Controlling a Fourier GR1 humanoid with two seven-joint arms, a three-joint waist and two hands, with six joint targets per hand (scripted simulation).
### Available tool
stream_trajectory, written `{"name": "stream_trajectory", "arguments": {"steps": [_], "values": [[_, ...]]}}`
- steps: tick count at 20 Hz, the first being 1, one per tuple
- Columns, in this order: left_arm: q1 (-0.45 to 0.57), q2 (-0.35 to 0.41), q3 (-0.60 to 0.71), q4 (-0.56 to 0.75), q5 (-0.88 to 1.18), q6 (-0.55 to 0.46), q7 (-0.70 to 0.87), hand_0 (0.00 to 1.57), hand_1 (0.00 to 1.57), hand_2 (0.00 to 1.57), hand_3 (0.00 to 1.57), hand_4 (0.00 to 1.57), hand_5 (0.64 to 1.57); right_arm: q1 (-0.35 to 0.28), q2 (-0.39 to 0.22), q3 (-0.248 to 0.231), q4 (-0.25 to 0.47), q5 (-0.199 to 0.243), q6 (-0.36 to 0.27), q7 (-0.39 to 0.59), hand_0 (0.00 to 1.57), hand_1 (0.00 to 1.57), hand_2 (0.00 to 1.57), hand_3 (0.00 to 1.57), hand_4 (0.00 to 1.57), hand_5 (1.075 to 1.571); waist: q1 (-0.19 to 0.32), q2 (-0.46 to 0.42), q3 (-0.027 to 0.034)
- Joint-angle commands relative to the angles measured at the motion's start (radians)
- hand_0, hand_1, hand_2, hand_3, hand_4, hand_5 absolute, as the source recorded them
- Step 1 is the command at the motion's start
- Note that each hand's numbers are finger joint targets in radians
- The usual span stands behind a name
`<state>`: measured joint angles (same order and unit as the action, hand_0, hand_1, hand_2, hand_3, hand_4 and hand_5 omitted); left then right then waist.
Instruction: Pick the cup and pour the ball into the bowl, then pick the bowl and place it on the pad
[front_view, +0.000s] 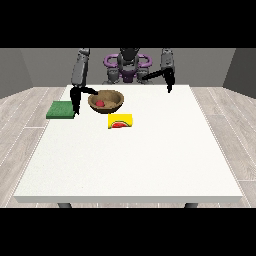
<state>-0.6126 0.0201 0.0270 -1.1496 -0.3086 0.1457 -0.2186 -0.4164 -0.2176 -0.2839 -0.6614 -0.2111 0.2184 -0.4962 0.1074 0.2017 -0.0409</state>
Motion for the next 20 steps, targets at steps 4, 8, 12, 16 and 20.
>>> {"name": "stream_trajectory", "arguments": {"steps": [4,8,12,16,20], "values": [[-0.045,0.003,-0.004,-0.009,-0.003,0.002,0.036,0.00,0.00,0.00,0.00,0.00,1.562,-0.059,0.075,-0.015,0.017,-0.036,-0.043,0.056,0.00,0.00,0.00,0.00,0.23,1.532,0.036,0.041,0.0414],[-0.037,0.059,0.053,0.045,0.036,-0.041,0.052,0.00,0.00,0.00,0.00,0.00,1.564,-0.070,0.140,0.024,-0.025,-0.031,-0.098,0.158,0.00,0.00,0.00,0.00,0.35,1.546,-0.016,-0.056,0.0403],[0.044,0.043,0.008,-0.018,0.030,-0.060,0.014,0.00,0.00,0.00,0.00,0.00,1.564,-0.110,0.129,-0.007,0.052,-0.052,-0.106,0.116,0.00,0.00,0.00,0.00,0.37,1.547,0.028,-0.031,0.0413],[0.020,0.044,0.000,-0.049,0.047,-0.091,0.018,0.00,0.00,0.00,0.00,0.00,1.567,-0.044,0.090,0.023,0.112,0.045,-0.259,0.165,1.57,1.57,1.57,0.82,0.66,1.570,0.090,-0.002,0.0408],[0.020,0.047,0.018,-0.022,0.045,-0.073,0.039,0.00,0.00,0.00,0.00,0.00,1.568,-0.033,0.085,0.060,0.091,0.080,-0.295,0.248,1.57,1.57,1.57,1.57,1.05,1.550,0.059,-0.037,0.0399]]}}
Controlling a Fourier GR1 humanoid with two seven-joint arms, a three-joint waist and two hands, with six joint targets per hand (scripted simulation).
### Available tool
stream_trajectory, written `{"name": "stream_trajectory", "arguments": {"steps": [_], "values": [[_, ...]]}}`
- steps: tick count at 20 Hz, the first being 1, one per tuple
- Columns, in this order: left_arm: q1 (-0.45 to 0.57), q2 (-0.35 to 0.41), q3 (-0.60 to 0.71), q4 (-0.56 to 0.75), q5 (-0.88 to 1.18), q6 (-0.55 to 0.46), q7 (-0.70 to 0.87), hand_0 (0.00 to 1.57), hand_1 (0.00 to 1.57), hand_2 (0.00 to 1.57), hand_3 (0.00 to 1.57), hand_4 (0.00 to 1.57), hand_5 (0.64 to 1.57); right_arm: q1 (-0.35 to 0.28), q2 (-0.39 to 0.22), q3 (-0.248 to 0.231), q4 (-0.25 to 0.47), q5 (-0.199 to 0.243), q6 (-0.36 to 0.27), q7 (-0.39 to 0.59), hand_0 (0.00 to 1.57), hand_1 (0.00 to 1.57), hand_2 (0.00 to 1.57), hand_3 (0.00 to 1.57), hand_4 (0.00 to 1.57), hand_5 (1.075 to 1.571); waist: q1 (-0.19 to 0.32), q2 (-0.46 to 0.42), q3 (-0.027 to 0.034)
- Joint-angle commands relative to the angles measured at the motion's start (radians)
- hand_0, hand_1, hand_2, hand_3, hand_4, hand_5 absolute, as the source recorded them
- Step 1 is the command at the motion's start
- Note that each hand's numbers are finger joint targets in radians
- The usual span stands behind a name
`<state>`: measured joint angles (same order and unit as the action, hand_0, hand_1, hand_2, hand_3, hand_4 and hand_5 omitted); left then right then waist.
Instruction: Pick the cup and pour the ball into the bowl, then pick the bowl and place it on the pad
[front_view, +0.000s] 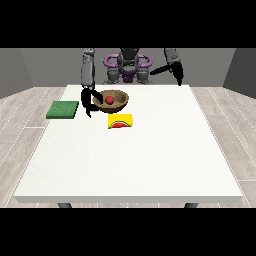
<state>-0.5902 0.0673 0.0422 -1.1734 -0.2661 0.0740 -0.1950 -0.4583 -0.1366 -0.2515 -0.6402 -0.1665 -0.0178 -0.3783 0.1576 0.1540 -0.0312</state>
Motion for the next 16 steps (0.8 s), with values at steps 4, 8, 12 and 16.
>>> {"name": "stream_trajectory", "arguments": {"steps": [4,8,12,16], "values": [[-0.011,0.032,0.058,0.044,0.027,0.005,0.006,0.00,0.00,0.00,0.00,0.00,1.570,-0.034,-0.030,0.061,0.027,0.066,-0.078,0.227,1.57,1.57,1.57,1.57,1.02,1.554,-0.054,-0.028,0.0301],[0.096,0.065,0.088,0.070,0.040,0.003,-0.092,0.00,0.00,0.00,0.00,0.00,1.570,-0.053,-0.039,0.068,0.003,0.066,-0.085,0.269,1.57,1.57,1.57,1.57,1.02,1.552,-0.083,-0.050,0.0309],[0.081,0.088,0.130,0.149,0.059,0.006,-0.067,0.00,0.00,0.00,0.00,0.00,1.571,-0.147,-0.038,0.103,-0.068,0.056,-0.063,0.507,1.57,1.57,1.57,1.57,1.05,1.553,-0.165,-0.124,0.0304],[0.133,0.119,0.149,0.138,0.084,-0.023,-0.078,0.00,0.00,0.00,0.00,0.00,1.570,-0.132,-0.116,0.057,-0.096,0.014,-0.013,0.548,1.57,1.57,1.57,1.57,1.07,1.552,-0.156,-0.145,0.0309]]}}
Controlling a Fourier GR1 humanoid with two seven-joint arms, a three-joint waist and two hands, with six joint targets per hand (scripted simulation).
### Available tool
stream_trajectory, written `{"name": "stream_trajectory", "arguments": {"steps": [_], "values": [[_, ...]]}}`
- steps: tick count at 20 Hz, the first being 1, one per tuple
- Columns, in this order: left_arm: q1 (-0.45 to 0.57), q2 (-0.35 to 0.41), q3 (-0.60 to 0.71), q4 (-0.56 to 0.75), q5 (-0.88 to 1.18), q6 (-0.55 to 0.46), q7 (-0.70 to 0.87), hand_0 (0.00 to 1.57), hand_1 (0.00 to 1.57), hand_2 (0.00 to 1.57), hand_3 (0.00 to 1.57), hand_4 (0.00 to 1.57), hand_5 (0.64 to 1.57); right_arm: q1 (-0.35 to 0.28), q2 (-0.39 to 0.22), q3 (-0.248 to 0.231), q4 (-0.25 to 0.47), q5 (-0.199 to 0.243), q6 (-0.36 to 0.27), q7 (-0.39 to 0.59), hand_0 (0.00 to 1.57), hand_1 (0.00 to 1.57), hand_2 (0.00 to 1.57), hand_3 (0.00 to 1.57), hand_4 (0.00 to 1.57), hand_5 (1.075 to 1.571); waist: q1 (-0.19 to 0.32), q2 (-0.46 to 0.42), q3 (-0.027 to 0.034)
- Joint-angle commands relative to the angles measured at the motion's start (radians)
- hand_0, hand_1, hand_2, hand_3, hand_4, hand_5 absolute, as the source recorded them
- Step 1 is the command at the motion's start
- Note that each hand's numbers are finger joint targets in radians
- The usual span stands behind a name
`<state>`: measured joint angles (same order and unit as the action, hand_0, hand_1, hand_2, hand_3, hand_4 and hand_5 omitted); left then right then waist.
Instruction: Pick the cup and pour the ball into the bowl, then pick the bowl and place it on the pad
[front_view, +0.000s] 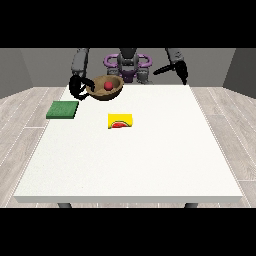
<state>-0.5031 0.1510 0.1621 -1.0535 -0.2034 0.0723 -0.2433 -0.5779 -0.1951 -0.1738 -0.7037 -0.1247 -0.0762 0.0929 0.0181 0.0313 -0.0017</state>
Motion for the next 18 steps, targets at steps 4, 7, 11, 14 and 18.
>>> {"name": "stream_trajectory", "arguments": {"steps": [4,7,11,14,18], "values": [[0.014,-0.024,-0.046,-0.072,-0.016,0.009,0.018,0.00,0.00,0.00,0.00,0.00,1.569,0.002,-0.195,-0.120,0.036,-0.086,0.141,-0.003,1.57,1.57,1.57,1.57,1.06,1.564,0.032,0.056,0.0023],[0.012,-0.026,-0.038,-0.063,-0.014,0.030,-0.029,0.00,0.00,0.00,0.00,0.00,1.568,0.002,-0.184,-0.146,0.039,-0.119,0.152,-0.034,1.57,1.57,1.57,1.57,1.07,1.557,0.020,0.097,0.0020],[-0.005,-0.061,-0.057,-0.070,-0.045,0.094,-0.087,0.00,0.00,0.00,0.00,0.00,1.565,-0.025,-0.267,-0.202,0.069,-0.167,0.236,-0.069,1.57,1.57,1.57,1.57,1.06,1.562,0.010,0.190,0.0021],[-0.057,-0.023,-0.020,-0.060,-0.018,0.077,-0.133,0.00,0.00,0.00,0.00,0.00,1.565,-0.053,-0.340,-0.229,0.088,-0.195,0.318,-0.069,1.57,1.57,1.57,1.57,1.06,1.562,-0.001,0.273,0.0022],[-0.044,-0.089,-0.092,-0.173,-0.081,0.154,-0.105,0.00,0.00,0.00,0.00,0.00,1.565,-0.035,-0.441,-0.290,0.181,-0.219,0.412,-0.162,1.57,1.57,1.57,1.37,1.03,1.562,0.029,0.355,0.0040]]}}
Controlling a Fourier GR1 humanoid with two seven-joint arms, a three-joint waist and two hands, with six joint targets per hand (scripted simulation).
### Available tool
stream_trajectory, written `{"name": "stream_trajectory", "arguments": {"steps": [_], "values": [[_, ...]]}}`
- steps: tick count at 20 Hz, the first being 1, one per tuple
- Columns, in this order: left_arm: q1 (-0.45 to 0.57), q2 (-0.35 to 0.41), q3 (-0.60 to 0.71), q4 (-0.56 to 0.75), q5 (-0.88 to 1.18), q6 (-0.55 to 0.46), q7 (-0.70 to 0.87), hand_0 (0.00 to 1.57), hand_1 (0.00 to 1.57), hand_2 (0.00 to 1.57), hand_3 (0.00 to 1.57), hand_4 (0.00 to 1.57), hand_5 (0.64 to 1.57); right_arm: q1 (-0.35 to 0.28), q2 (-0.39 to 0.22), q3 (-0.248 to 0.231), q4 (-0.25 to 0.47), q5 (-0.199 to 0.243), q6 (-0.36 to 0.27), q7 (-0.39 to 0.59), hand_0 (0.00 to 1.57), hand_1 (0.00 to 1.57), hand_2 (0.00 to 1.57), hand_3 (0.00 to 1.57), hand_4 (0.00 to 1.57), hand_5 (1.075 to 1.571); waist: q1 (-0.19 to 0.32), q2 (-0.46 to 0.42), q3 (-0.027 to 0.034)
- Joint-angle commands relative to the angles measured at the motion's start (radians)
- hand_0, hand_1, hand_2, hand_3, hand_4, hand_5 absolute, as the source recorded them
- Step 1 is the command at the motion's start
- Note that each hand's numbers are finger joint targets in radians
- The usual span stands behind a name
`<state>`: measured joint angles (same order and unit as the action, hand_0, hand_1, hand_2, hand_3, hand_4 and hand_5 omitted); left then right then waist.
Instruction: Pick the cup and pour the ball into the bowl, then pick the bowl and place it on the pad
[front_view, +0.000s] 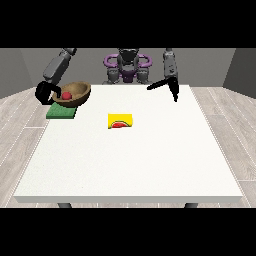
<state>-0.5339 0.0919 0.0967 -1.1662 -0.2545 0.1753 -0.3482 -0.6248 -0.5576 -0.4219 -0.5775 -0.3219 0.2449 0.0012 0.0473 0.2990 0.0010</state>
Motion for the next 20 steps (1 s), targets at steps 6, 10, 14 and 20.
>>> {"name": "stream_trajectory", "arguments": {"steps": [6,10,14,20], "values": [[-0.011,-0.049,-0.080,-0.211,-0.072,0.079,0.052,0.00,0.00,0.00,0.00,0.00,1.563,-0.027,-0.170,-0.058,0.131,0.018,0.080,-0.196,1.57,1.57,1.57,0.35,1.02,1.569,0.031,0.183,0.0016],[-0.010,-0.008,-0.061,-0.259,-0.056,0.047,0.064,0.00,0.00,0.00,0.00,0.00,1.563,-0.060,-0.237,-0.057,0.158,0.027,0.130,-0.206,1.57,1.57,1.57,0.00,1.04,1.569,0.023,0.215,0.0012],[0.010,0.019,-0.074,-0.394,-0.054,0.011,0.164,0.00,0.00,0.00,0.00,0.00,1.564,-0.045,-0.244,-0.054,0.213,0.056,0.116,-0.279,1.57,1.57,1.57,0.34,1.03,1.571,0.027,0.233,0.0021],[0.068,-0.024,-0.113,-0.457,-0.070,0.034,0.176,0.00,0.00,0.00,0.00,0.00,1.565,-0.103,-0.267,-0.096,0.273,0.002,0.153,-0.197,1.57,1.57,1.57,0.00,0.84,1.569,0.010,0.207,0.0014]]}}
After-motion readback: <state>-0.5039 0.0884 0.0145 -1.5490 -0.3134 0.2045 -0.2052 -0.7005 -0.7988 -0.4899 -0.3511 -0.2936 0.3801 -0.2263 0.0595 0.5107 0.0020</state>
